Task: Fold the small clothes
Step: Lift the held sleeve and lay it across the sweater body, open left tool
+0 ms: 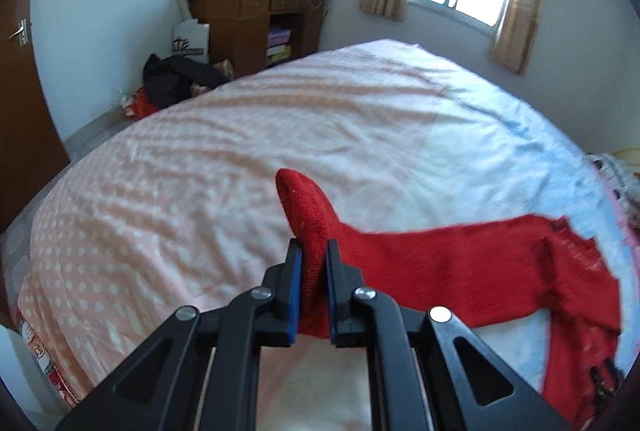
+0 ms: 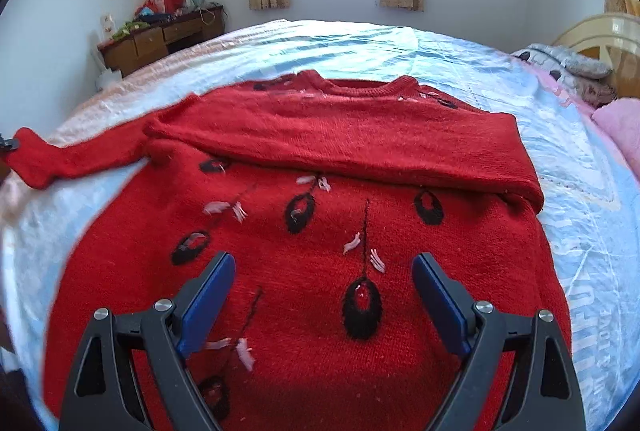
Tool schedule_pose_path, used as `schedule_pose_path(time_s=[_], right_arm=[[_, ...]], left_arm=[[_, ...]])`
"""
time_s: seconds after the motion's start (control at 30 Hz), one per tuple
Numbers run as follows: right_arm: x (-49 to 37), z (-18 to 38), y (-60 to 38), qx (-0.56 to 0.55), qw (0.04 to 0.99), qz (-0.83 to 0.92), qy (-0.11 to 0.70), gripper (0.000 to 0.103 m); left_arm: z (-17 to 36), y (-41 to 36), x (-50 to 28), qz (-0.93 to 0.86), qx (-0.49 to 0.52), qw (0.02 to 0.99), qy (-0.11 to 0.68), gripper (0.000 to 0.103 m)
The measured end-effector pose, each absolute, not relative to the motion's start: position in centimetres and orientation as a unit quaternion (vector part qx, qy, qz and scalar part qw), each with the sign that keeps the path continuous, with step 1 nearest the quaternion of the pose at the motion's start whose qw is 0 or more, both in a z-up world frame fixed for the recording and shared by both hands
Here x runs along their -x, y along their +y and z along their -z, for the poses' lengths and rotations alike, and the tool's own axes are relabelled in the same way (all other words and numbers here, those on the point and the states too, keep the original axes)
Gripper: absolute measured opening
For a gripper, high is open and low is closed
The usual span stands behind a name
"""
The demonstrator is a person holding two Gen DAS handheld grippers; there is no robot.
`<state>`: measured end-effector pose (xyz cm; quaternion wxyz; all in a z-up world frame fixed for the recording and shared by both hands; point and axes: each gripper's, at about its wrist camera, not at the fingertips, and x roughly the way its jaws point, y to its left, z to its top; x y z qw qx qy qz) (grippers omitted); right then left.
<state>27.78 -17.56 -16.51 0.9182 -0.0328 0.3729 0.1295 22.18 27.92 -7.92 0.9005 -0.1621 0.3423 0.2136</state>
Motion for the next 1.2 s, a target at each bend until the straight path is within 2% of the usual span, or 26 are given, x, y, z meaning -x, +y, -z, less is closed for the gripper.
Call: schedule_pose_path(time_s=[0.13,0.3,0.8,1.2], right_arm=[[-27.2,13.8,-18.7,0.008,0.927,-0.130,0.351,0.090],[-27.0,12.2,-20.6,-0.013,0.922,-0.123,0.367,0.090],[-24.3,14.5,-27.3,-0.044,0.920,-0.079,0.381,0.090],[-23.8,15.1,-30.5,-0.087,0.924,-0.046,0.370,0.090]], left_arm=[[4.5,26.1,-22.8,-0.187,0.166,0.916,0.315,0.011],[1.0,23.9,-24.6,-0.162,0.172,0.926,0.293,0.011],[-7.6,11.5,-30.8,-0.063,0.130,0.960,0.240,0.011],[-8.1,0.0,-35.6,-0.008,0.078,0.967,0.241,0.011]])
